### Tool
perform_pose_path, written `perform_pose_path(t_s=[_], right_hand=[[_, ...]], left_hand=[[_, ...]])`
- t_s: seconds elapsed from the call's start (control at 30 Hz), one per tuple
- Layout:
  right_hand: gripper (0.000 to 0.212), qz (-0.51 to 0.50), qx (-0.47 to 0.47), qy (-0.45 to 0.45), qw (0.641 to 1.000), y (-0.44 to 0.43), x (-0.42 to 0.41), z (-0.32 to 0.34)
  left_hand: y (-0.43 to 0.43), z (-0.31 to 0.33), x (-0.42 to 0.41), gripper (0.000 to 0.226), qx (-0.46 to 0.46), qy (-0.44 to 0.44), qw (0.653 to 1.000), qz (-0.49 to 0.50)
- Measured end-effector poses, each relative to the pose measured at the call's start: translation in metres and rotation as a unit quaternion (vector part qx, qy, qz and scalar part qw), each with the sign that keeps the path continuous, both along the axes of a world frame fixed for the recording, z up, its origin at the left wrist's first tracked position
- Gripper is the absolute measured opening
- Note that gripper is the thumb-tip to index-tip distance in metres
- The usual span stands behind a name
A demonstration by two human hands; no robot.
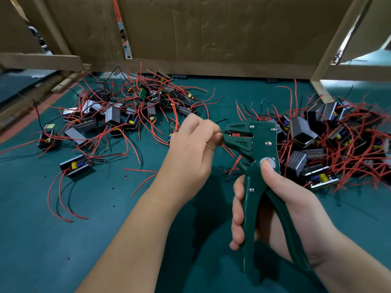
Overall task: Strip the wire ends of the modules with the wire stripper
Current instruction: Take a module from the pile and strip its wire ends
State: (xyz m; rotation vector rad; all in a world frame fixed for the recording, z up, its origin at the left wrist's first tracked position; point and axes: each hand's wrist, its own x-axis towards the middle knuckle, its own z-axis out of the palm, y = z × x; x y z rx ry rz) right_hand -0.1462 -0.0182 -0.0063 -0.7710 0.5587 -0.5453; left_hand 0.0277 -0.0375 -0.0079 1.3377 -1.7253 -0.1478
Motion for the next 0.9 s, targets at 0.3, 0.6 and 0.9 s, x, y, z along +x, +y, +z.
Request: perform_pose_path(t_s=[0.3, 0.6, 0.9], right_hand=[[0.051, -0.131, 0.010, 0.042, 0.990, -0.004, 0.003, 0.002], [0.064, -0.034, -0.071, -0.037, 0.996, -0.002, 0.002, -0.009], [0.073, 0.027, -0.025, -0.070, 0.997, 0.002, 0.004, -0.004]], left_hand=[[-0.002, -0.008, 0.004, 0.022, 0.070, -0.133, 0.987, 0.057], [-0.004, 0.003, 0.011, 0.016, 0.097, 0.330, 0.938, 0.045], [-0.004, 0.006, 0.006, 0.023, 0.157, 0.490, 0.854, -0.080]])
